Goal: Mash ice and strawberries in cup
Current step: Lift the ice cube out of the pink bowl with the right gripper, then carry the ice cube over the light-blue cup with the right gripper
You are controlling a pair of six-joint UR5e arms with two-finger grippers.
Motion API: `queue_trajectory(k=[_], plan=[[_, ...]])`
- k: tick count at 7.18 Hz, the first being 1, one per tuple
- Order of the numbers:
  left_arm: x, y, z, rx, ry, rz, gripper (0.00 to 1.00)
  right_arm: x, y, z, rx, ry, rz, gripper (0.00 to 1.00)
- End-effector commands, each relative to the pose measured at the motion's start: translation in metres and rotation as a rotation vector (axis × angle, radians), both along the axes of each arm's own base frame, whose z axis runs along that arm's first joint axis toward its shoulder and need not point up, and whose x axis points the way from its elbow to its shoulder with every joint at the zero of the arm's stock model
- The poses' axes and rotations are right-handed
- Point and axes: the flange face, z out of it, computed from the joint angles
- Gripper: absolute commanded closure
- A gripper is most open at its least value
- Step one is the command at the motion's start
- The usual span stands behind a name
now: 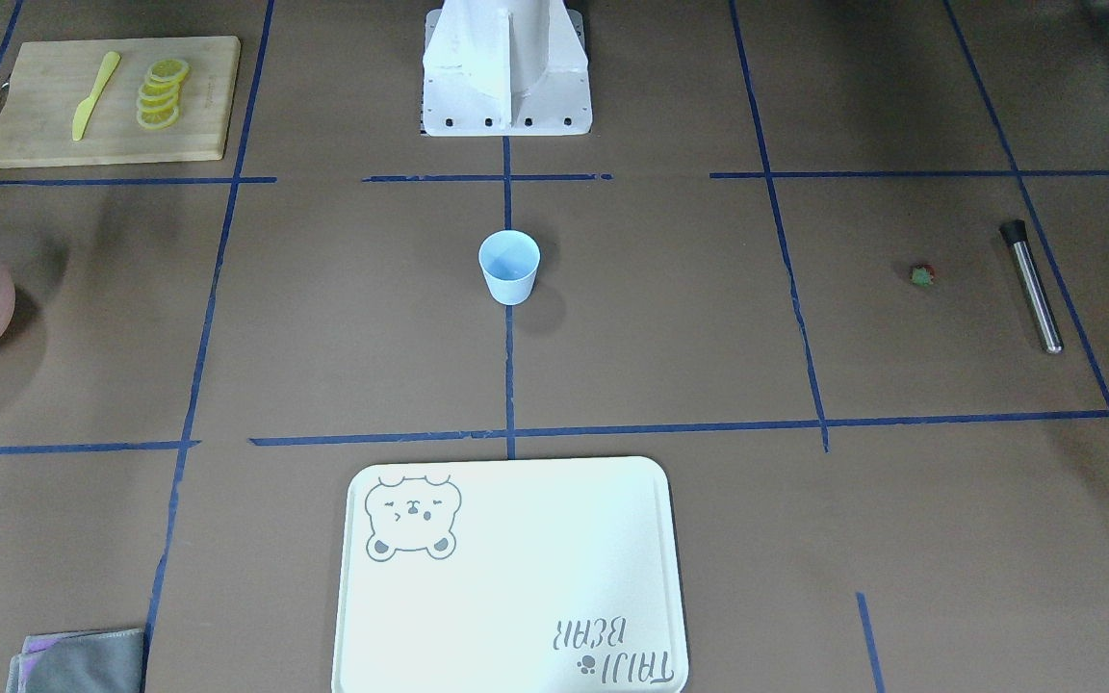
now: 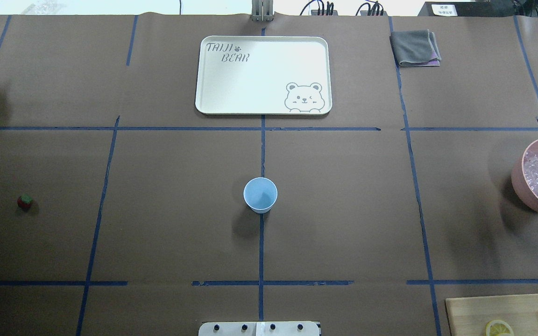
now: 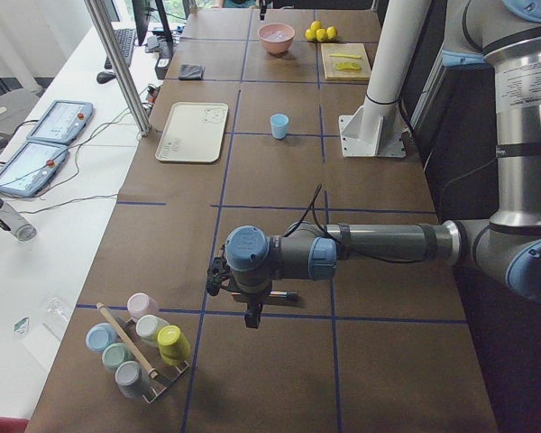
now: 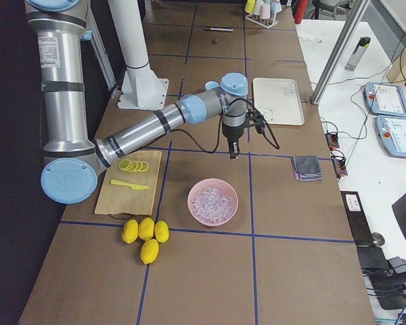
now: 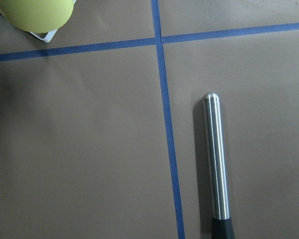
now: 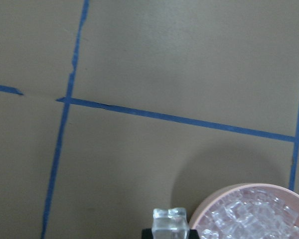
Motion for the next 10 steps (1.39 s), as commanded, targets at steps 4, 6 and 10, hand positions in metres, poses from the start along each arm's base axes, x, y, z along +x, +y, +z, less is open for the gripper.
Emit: queue_trajectory(k=[4, 6, 10], plan=[[0.000, -0.001, -0.002, 0.006, -0.001, 0.001, 0.00, -0.182, 0.018, -0.169, -0.059, -0.151, 0.023, 0.97], [0.000, -0.002, -0.003, 0.008, 0.000, 0.001, 0.00, -0.263, 0.057, -0.220, -0.085, -0.170, 0.057, 0.97], [0.000, -0.001, -0.002, 0.006, 0.000, 0.001, 0.00, -0.421, 0.087, -0.291, -0.115, -0.122, 0.147, 0.97]])
